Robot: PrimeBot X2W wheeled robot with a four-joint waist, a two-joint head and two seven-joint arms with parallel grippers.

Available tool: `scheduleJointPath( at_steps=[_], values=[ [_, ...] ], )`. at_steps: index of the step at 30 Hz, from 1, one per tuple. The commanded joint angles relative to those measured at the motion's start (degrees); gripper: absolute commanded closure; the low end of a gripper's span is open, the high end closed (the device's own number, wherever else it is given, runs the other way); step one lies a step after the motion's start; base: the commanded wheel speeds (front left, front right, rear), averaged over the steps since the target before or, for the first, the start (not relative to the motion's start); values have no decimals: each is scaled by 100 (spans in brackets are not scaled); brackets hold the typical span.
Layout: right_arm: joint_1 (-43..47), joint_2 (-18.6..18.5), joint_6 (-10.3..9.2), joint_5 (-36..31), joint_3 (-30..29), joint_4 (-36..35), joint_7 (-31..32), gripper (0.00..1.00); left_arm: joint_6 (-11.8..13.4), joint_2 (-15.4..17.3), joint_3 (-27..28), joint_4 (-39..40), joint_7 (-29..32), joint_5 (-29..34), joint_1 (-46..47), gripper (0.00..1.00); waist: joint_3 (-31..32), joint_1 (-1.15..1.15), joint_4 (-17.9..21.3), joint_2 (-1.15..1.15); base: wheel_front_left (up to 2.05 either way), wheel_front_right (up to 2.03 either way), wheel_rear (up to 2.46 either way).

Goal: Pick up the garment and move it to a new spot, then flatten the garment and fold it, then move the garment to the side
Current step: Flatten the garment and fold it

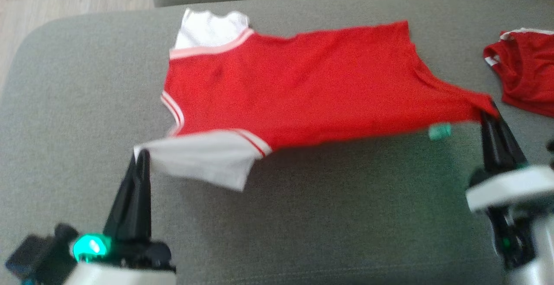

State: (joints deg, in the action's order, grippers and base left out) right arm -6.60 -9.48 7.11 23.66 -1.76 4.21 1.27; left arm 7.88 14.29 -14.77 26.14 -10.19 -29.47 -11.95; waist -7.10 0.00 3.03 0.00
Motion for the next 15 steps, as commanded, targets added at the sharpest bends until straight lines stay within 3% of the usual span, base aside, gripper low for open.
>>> scheduleJointPath(
  at_steps=[1,4,7,15],
  values=[
    [191,21,37,-104,-43,-537,194,100,55,86,146,361,-43,89,44,100,78,0,20,0,0,0,0],
    [876,224,37,-239,-237,-1279,664,100,153,91,34,648,25,146,-327,100,123,0,2,0,0,0,0],
    [1275,416,37,-254,-315,-1568,965,100,203,54,-58,678,103,87,-538,100,111,0,-5,0,0,0,0],
    [1291,606,37,-227,-173,-959,1019,100,65,-91,-282,66,24,-35,-453,100,-74,0,-29,0,0,0,0]
  ],
)
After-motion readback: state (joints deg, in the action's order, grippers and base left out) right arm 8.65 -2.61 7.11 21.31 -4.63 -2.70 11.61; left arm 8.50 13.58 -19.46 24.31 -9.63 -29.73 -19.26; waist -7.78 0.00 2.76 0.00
